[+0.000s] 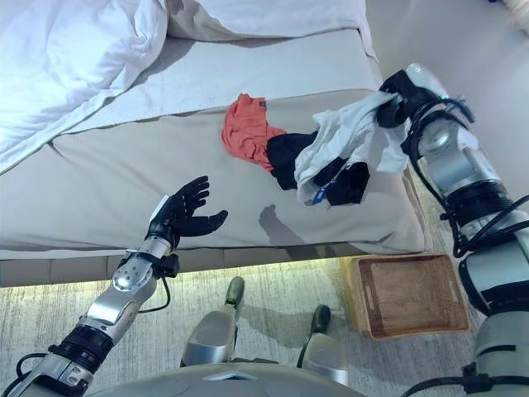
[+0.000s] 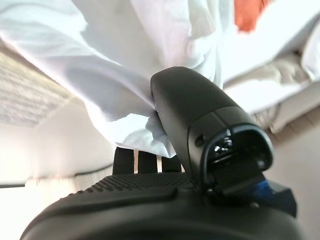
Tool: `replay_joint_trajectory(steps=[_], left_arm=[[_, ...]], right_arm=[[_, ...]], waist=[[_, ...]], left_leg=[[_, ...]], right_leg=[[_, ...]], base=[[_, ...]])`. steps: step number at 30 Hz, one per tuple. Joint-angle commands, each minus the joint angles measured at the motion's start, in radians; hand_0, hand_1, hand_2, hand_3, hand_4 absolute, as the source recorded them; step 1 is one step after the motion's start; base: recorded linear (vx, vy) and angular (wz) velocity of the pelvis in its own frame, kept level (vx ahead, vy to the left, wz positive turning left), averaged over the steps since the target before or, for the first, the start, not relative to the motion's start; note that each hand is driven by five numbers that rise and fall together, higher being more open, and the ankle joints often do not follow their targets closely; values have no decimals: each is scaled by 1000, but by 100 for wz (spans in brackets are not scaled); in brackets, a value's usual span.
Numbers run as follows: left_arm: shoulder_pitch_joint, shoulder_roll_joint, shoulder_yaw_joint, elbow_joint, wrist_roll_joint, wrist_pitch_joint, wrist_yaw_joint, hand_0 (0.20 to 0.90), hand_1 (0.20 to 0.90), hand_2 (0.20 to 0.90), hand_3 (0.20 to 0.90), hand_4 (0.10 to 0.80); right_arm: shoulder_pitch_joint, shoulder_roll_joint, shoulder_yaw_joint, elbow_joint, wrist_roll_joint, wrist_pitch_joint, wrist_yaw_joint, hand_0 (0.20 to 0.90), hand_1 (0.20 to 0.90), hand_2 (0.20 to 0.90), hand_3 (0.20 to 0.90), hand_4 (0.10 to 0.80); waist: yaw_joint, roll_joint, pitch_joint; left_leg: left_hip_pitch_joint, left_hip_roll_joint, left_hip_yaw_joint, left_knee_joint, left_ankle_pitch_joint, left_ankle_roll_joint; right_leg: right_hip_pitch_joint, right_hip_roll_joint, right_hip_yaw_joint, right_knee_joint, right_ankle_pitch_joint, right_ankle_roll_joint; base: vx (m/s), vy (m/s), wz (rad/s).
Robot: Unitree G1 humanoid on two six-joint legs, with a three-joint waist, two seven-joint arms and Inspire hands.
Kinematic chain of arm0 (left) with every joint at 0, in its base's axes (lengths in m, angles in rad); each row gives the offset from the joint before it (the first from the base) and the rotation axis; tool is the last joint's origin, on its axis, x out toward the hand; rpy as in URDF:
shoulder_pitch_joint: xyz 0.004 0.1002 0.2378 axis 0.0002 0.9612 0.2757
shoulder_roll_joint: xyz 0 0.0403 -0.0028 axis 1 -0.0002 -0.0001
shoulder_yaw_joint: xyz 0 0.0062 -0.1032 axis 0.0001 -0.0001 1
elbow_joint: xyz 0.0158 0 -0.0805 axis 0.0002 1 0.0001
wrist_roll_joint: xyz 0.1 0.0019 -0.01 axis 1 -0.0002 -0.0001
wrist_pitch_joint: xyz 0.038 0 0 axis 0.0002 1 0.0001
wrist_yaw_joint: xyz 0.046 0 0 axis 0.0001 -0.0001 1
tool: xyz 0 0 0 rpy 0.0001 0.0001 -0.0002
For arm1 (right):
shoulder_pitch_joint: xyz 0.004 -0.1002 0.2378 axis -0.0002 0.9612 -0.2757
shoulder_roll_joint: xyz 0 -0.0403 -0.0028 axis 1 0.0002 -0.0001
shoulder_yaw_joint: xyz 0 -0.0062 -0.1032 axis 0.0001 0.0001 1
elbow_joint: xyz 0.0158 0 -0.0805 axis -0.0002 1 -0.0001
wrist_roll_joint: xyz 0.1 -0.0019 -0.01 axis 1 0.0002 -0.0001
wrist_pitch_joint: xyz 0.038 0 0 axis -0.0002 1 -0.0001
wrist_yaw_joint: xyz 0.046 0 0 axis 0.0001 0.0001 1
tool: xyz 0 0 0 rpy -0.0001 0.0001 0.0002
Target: Pick up the clothes from the bed and place them into the basket
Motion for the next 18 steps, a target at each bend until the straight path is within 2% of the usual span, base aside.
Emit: replay_joint_trajectory(steps=[1,14,18], left_arm=[[45,28,-13,10,47,-76,-23,900,900,900,900,800],[37,33,-32,101,22,-88,-49,900,900,900,900,800],[37,28,-27,102,23,-75,-48,900,900,900,900,800]], right_arm=[[-203,-102,97,10,41,-17,-83,300,300,300,200,100],[-477,-165,223,94,163,30,-126,300,300,300,200,100],[-494,-186,226,83,184,34,-145,300,300,300,200,100]], waist=[[10,-27,-226],[3,-49,-288],[-8,-50,-294]], left_leg=[[16,43,23,1,-61,8],[0,39,22,1,-58,-4],[7,39,33,1,-66,-2]], right_leg=[[-22,-40,-1,77,-1,5],[0,-36,-19,45,5,10],[-4,-38,-13,51,3,12]], base=[[0,0,0],[0,0,0],[0,0,0]])
